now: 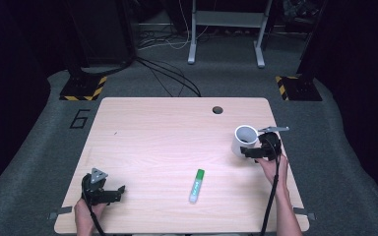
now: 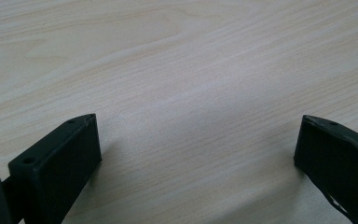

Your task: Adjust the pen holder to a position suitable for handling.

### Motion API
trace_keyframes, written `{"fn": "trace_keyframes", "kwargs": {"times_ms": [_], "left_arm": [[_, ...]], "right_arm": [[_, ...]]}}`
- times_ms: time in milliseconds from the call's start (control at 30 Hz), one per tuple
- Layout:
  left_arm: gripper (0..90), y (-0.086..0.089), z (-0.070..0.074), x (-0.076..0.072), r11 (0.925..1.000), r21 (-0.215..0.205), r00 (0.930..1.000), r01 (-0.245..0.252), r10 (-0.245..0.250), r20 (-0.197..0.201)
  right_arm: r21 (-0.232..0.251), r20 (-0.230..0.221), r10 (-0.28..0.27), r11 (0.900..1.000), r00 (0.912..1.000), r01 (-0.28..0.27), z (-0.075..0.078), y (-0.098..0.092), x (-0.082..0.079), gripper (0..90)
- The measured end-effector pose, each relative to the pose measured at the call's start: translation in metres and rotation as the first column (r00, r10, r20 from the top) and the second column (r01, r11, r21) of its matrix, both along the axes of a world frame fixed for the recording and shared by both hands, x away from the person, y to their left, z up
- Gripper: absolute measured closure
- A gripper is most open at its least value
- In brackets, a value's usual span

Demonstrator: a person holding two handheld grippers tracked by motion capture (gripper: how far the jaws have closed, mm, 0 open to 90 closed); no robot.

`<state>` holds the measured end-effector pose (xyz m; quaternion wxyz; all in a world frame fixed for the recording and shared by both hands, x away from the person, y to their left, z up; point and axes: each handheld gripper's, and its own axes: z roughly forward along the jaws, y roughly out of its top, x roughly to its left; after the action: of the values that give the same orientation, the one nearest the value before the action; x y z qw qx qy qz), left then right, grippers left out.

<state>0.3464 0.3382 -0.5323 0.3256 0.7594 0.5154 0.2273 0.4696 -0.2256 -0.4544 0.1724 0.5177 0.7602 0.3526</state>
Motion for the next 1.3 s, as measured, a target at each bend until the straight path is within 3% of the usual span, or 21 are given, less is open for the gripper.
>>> {"fn": "trace_keyframes", "kwargs": {"times_ms": [400,633,733,1300], "left_arm": [[0.4,0.0,0.0,0.0,1.0,0.0,1.0,0.0,0.0,0.0],[0.4,0.0,0.0,0.0,1.0,-0.001,1.0,-0.001,0.001,0.001],[0.4,0.0,0.0,0.0,1.0,-0.001,1.0,-0.001,0.001,0.0],[0.5,0.0,0.0,0.0,1.0,0.0,1.0,0.0,0.0,0.0]], "right_arm": [[-0.019,0.007,0.005,1.0,1.0,-0.004,-0.003,0.007,0.021,0.0],[-0.033,-0.011,-0.008,0.999,0.9999,0.007,-0.01,0.015,0.029,0.0],[-0.017,-0.027,-0.009,1.0,0.9996,0.009,-0.012,0.017,0.035,0.5],[-0.034,-0.019,-0.029,0.999,0.9994,0.028,-0.011,0.021,0.04,4.6]]}}
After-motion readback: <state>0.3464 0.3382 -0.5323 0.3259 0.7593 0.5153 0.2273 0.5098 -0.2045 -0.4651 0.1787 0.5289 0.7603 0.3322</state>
